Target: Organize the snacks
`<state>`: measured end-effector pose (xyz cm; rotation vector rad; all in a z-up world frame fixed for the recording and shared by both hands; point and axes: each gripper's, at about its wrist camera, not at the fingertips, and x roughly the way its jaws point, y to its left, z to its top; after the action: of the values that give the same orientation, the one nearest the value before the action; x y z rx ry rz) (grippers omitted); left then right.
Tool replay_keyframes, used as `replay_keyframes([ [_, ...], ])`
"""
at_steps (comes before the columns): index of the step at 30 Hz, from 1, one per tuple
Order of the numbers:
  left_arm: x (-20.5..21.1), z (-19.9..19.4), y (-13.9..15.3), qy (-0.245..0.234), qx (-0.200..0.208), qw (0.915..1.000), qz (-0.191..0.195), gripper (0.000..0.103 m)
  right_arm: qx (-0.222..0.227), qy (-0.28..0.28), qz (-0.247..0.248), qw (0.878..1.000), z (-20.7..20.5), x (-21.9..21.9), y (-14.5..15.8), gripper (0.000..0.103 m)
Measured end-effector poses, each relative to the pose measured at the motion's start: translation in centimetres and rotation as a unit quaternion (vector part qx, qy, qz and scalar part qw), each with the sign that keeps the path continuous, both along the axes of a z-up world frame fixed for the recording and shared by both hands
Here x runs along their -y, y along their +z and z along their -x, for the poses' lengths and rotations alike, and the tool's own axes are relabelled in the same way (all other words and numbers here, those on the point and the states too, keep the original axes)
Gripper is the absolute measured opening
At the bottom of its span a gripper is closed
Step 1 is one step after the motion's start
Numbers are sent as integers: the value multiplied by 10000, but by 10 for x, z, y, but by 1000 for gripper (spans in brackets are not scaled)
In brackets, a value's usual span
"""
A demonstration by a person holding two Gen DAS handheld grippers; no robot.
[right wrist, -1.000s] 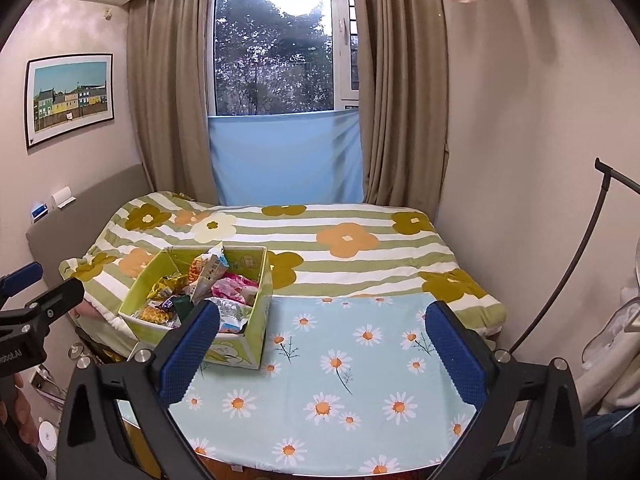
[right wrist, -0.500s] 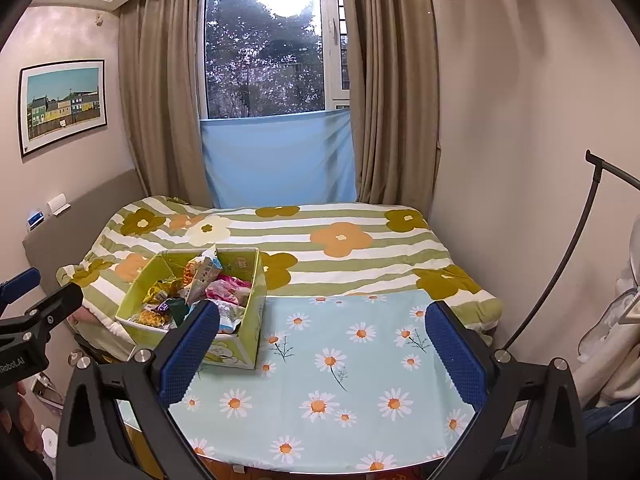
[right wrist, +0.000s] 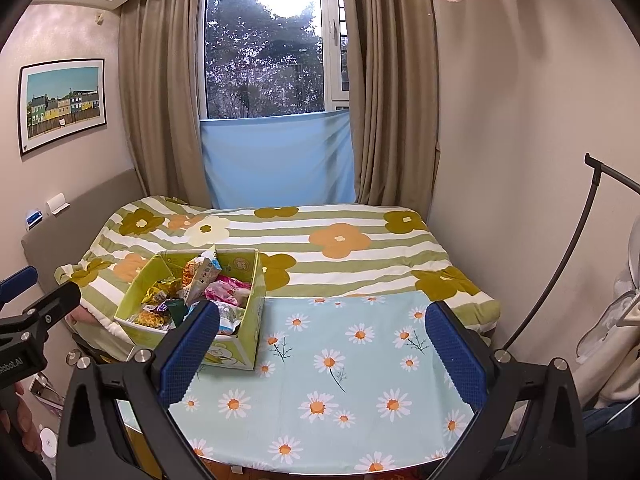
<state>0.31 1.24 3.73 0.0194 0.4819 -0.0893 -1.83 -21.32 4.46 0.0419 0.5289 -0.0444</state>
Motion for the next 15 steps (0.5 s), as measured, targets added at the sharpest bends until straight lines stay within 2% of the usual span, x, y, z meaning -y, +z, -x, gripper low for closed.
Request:
replay_keyframes([
  [15,0,-3,-3,-8,-64,10000,-11,103,-50,-29,7,10000,-3,7,0,102],
])
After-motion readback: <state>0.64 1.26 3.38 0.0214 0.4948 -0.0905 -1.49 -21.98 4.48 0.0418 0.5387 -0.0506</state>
